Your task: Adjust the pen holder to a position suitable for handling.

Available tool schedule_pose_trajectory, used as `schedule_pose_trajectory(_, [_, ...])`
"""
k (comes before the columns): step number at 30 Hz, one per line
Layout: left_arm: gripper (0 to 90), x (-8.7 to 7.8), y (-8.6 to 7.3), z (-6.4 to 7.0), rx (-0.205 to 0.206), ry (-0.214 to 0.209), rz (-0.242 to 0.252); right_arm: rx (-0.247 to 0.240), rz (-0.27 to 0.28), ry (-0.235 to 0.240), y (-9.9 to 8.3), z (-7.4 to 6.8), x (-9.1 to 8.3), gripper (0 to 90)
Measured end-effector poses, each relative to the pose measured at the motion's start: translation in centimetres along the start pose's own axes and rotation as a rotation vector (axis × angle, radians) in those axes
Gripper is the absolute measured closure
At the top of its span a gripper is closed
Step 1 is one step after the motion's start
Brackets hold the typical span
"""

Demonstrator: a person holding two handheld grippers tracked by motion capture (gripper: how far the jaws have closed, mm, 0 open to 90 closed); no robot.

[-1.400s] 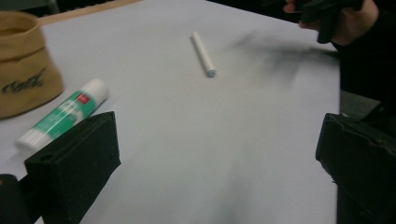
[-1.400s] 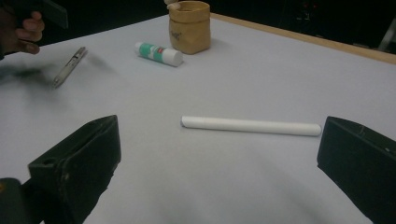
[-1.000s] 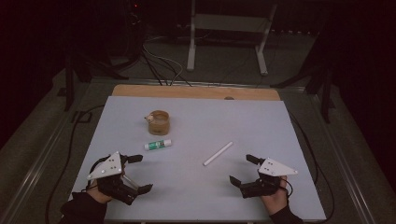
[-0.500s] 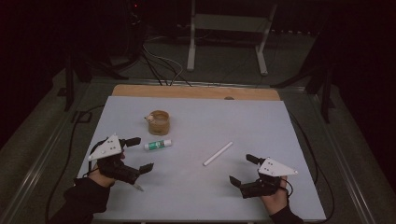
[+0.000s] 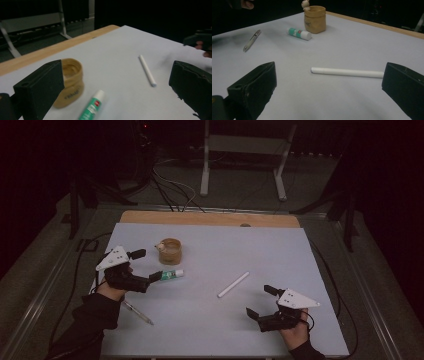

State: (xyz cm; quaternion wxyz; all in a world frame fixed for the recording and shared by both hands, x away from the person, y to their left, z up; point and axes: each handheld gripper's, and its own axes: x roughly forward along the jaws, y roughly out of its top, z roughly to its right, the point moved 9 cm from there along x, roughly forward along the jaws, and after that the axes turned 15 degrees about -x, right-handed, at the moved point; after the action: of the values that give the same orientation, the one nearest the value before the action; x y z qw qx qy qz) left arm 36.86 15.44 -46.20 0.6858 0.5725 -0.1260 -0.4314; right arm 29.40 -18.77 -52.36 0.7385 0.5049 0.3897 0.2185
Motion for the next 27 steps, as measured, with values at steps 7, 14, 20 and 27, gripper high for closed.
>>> schedule_pose_trajectory(7, [0.3,1.1,0.8,-2.1,-0.103,0.044,0.007,-0.011,0.002,0.0,0.1,-0.1,-0.1,0.0])
schedule_pose_trajectory(14, [6.5,2.1,0.4,-4.5,-0.13,0.091,0.009,-0.011,0.009,0.001,0.2,-0.1,-0.1,0.0])
schedule_pose_trajectory(20, [28.0,2.6,-0.5,-8.0,-0.148,0.192,-0.012,-0.009,0.007,0.006,0.2,-0.1,-0.1,0.0])
schedule_pose_trajectory(27, [58.1,3.3,-2.0,-11.6,-0.157,0.312,-0.08,-0.008,0.005,0.012,0.1,-0.2,-0.1,0.0])
